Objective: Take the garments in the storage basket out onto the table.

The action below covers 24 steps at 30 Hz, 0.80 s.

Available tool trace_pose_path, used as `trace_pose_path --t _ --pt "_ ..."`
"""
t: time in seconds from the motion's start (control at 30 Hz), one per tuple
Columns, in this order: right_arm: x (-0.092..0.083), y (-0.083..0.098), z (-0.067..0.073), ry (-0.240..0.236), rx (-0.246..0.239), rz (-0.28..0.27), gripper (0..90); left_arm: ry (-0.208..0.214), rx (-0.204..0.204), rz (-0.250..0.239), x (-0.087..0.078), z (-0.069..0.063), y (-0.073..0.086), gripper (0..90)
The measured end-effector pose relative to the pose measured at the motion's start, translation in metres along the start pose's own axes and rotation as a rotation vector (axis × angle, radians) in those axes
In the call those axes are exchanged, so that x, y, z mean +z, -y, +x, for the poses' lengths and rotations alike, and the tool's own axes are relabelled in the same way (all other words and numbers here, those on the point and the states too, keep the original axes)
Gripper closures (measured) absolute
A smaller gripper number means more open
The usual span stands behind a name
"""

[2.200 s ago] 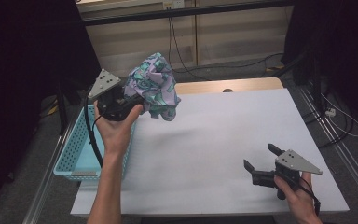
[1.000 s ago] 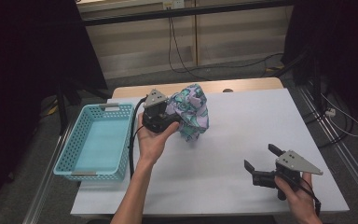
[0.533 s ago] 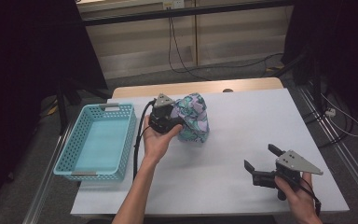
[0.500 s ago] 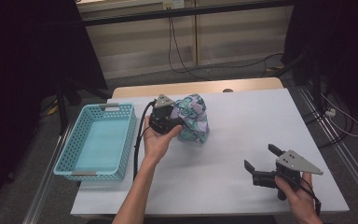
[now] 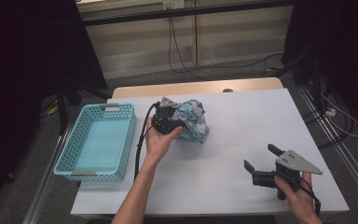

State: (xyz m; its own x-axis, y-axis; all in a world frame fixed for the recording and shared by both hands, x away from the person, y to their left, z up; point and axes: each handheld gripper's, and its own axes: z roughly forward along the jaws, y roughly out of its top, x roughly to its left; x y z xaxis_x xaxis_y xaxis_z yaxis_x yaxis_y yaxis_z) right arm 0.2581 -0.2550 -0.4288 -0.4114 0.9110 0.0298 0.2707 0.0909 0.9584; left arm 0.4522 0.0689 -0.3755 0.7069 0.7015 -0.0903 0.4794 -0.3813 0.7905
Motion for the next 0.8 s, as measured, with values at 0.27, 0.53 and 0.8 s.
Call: trace_pose_path --t 0.27,0.53,0.8 --pt "0.001 0.0 0.0 -0.003 -0.004 0.001 0.5 -0.01 0.006 0.039 0.014 0.0 0.004 69.1" --pt "0.001 0.0 0.0 0.0 -0.005 0.001 0.5 -0.015 -0.015 0.043 0.025 0.006 0.006 68.7" --pt "0.0 0.0 0.0 0.001 -0.007 0.002 0.5 -0.016 -0.019 0.044 0.038 0.007 0.01 67.7"
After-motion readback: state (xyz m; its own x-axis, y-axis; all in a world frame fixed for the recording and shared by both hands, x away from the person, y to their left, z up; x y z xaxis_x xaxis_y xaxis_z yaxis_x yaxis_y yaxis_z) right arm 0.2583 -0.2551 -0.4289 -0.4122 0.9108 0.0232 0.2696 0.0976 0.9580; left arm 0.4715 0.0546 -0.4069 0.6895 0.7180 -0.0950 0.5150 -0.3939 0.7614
